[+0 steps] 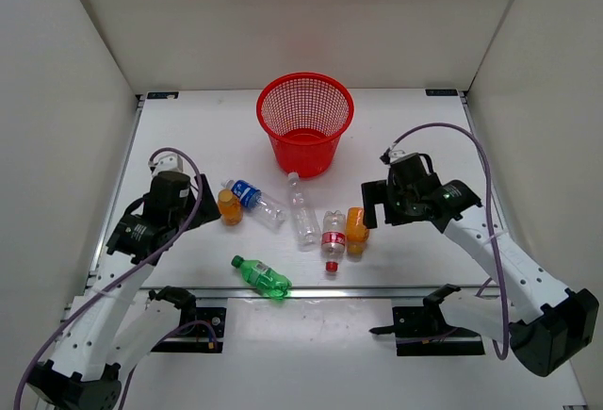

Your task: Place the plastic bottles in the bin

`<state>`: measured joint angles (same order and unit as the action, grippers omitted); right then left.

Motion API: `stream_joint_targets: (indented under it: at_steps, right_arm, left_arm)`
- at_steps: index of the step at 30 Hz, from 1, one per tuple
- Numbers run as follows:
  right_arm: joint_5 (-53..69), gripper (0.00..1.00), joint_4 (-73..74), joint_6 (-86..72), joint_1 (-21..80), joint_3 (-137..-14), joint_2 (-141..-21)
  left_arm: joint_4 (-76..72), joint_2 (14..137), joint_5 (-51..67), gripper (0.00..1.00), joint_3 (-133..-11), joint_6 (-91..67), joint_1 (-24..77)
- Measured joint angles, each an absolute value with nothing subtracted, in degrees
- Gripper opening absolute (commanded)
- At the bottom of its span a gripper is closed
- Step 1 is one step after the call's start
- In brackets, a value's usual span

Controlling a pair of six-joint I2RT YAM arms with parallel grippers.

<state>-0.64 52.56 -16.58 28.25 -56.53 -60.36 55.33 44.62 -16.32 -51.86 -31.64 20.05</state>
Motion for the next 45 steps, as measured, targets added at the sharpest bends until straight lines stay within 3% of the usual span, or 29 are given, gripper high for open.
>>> stream_joint_targets:
  at_steps: [8, 14, 17, 22, 25, 27, 30, 33, 38, 40, 45]
  right_arm:
    - [3.4, 0.99, 39.1, -17.9, 29.0, -49.8, -60.8]
    - [-1.1, 0.99, 32.4, -22.6, 29.0, -47.8, -66.3]
    - [-5.0, 0.9, 28.2, -25.7, 29.6, -45.7, -67.8]
    - [-7.5, 0.85, 22.5, -30.0, 29.8, -40.9, -70.7]
    - [-8.8, 0.74, 20.8, -31.7, 31.3, -40.1, -74.1]
    - [-9.2, 0.58, 19.8, -32.4, 32.6, -39.9, -76.0]
    - [-9.7, 0.42, 18.9, -33.9, 34.1, -39.8, -77.5]
    - [-10.4, 0.18, 18.8, -34.5, 34.3, -40.0, -77.5]
    - [-12.1, 0.07, 22.7, -31.6, 31.9, -42.7, -75.8]
    - [-12.2, 0.08, 25.5, -29.0, 30.2, -46.9, -74.9]
    - [-13.1, 0.04, 28.6, -18.3, 27.7, -70.4, -76.9]
  left_arm:
    - [54.7, 42.4, -13.0, 0.99, -48.5, -32.4, 20.8]
    - [55.9, 41.8, -11.7, 0.98, -47.3, -33.7, 21.1]
    - [57.7, 41.9, -11.8, 0.99, -47.1, -34.9, 21.2]
    - [58.9, 40.3, -11.6, 0.99, -45.1, -38.7, 21.9]
    - [59.4, 38.6, -11.3, 0.98, -43.5, -40.9, 22.3]
    - [59.6, 38.4, -11.3, 0.99, -42.9, -41.9, 22.3]
    - [59.6, 38.9, -11.3, 0.99, -42.3, -42.7, 22.3]
    - [59.4, 39.4, -11.3, 0.99, -41.9, -43.3, 22.4]
    - [58.0, 40.5, -11.2, 0.98, -41.7, -43.5, 22.3]
    - [57.7, 41.1, -11.2, 0.99, -41.7, -43.4, 22.2]
    - [56.4, 42.6, -11.1, 0.99, -41.8, -42.6, 22.0]
